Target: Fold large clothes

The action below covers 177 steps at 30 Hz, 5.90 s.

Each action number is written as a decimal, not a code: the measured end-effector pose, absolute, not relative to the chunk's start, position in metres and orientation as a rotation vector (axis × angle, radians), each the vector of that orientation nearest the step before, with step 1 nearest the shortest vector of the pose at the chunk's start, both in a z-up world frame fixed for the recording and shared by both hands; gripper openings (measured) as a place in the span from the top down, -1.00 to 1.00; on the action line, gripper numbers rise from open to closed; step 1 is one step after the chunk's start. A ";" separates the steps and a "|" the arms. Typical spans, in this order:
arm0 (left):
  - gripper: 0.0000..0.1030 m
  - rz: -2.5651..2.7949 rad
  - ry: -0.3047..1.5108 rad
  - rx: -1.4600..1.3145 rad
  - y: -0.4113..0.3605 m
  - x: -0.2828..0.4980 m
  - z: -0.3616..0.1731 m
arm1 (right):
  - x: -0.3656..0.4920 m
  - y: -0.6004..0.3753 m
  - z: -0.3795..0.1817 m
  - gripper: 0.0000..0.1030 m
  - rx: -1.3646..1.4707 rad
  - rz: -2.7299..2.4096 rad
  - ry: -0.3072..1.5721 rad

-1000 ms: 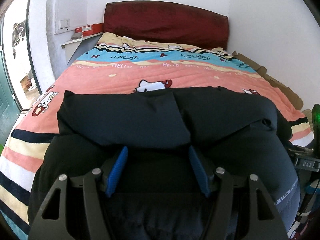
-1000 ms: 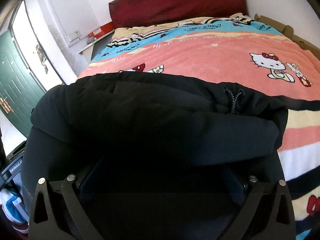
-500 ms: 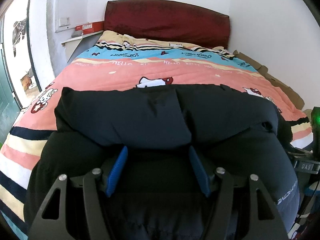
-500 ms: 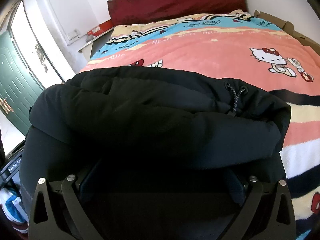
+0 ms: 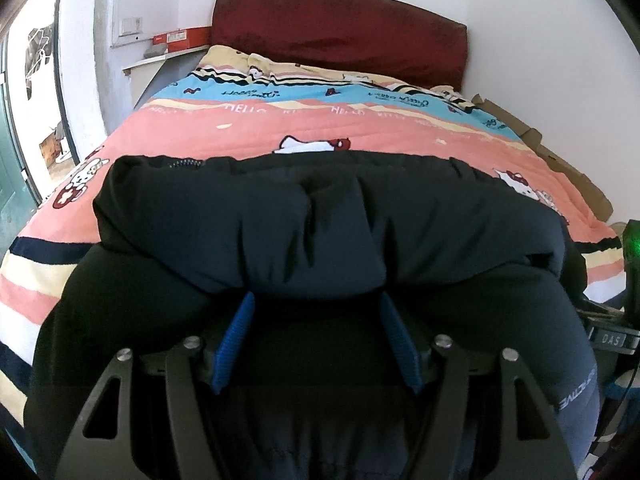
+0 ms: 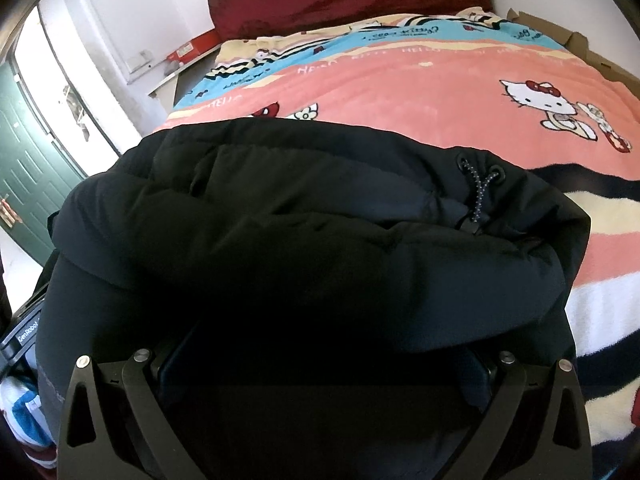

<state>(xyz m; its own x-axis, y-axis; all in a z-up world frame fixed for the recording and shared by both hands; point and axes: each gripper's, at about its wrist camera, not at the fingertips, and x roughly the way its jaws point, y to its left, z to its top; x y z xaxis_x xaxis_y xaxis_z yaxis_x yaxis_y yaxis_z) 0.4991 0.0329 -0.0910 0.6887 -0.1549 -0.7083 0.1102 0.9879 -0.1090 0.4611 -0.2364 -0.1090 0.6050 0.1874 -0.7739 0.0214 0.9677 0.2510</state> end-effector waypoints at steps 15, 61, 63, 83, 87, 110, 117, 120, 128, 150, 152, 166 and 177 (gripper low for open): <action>-0.25 -0.131 0.820 -0.042 0.028 0.505 -0.102 | 0.466 -0.235 -0.117 -0.97 0.247 0.091 0.925; -0.38 -0.180 0.896 -0.098 0.142 0.489 0.002 | 0.395 -0.351 -0.054 -0.99 0.405 0.033 0.843; -0.38 -0.173 0.905 -0.157 0.169 0.481 0.002 | 0.388 -0.361 -0.056 -0.99 0.439 0.043 0.865; -0.86 -0.212 1.124 -0.399 0.233 0.486 -0.115 | 0.409 -0.355 -0.150 -0.99 0.610 0.237 1.118; -1.00 -0.240 1.149 -0.459 0.238 0.488 -0.141 | 0.416 -0.357 -0.168 -0.99 0.671 0.300 1.149; 0.46 -0.551 1.004 -0.606 0.194 0.456 -0.116 | 0.404 -0.301 -0.149 0.39 0.610 0.452 1.013; 0.51 -0.619 0.940 -0.607 0.195 0.416 -0.075 | 0.369 -0.271 -0.074 0.56 0.461 0.466 0.853; 0.51 -0.645 0.919 -0.606 0.202 0.389 -0.061 | 0.346 -0.267 -0.049 0.57 0.452 0.494 0.816; 0.27 -0.511 0.987 -0.565 0.209 0.372 -0.092 | 0.311 -0.279 -0.079 0.42 0.472 0.394 0.934; -0.30 -0.383 0.775 -0.362 0.170 0.321 0.014 | 0.276 -0.280 -0.007 -0.96 0.280 0.156 0.781; -0.30 -0.398 0.766 -0.361 0.141 0.336 0.013 | 0.284 -0.254 0.000 -0.95 0.242 0.154 0.751; -0.35 -0.217 0.877 -0.157 0.059 0.437 -0.061 | 0.385 -0.137 -0.049 -0.96 0.048 0.162 0.798; -0.34 -0.209 0.881 -0.305 0.102 0.438 -0.080 | 0.394 -0.190 -0.048 -0.94 0.158 0.170 0.776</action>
